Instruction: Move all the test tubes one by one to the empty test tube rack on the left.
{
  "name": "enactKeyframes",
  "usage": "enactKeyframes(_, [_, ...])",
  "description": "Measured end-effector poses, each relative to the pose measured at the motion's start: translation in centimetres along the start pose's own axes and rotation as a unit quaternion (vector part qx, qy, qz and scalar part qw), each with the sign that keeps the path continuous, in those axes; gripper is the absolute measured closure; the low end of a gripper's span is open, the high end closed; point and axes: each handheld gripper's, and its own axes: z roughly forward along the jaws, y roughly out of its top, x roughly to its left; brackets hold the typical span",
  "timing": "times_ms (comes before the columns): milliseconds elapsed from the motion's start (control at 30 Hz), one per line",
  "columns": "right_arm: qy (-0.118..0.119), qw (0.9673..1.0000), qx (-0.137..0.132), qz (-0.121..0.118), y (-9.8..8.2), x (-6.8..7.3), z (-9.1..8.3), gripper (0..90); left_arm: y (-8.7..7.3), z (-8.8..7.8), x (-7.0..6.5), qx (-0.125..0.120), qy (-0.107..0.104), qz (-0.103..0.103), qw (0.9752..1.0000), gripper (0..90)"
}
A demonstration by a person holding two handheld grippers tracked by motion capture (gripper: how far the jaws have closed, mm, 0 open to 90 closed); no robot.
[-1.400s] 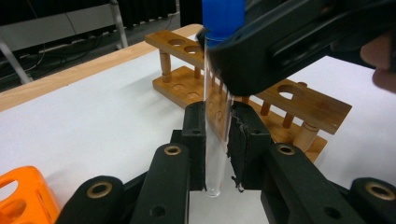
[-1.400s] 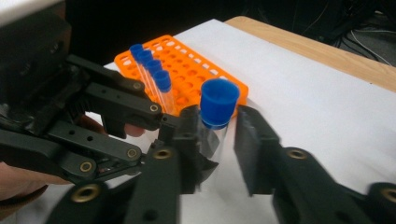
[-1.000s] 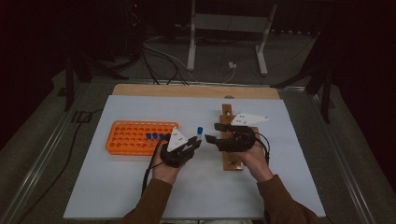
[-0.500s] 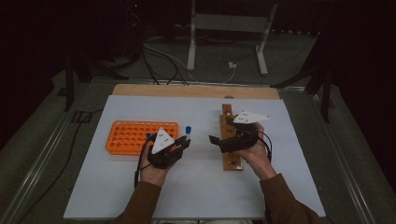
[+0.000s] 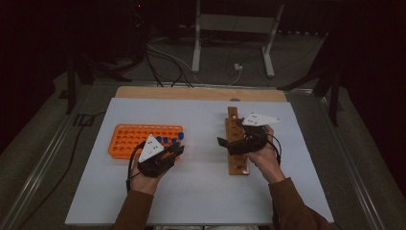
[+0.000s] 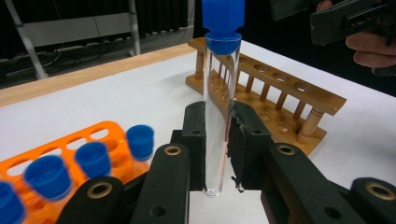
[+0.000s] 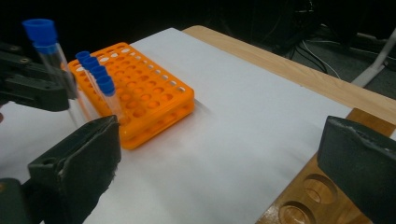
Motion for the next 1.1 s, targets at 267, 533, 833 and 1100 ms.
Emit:
enactKeyframes(267, [-0.005,0.9999,-0.004,0.009,-0.1,-0.6,-0.3,0.0,-0.6,-1.7,1.1,-0.01,-0.012,-0.007,0.9999,78.4])
enactKeyframes(533, [-0.008,0.9999,-0.007,0.012,-0.1,-0.7,-0.5,0.0,-1.2,-3.1,2.2,-0.017,-0.008,-0.016,0.9997,78.4])
enactKeyframes(833, [-0.01,0.9997,-0.013,0.015,0.0,-0.8,-0.9,0.0,-1.9,-4.2,3.1,-0.018,0.001,-0.024,0.9995,78.4])
enactKeyframes(1100, [-0.012,0.9997,-0.015,0.015,0.0,-0.8,-1.0,0.0,-2.2,-5.2,4.1,-0.025,0.025,-0.032,0.9989,78.4])
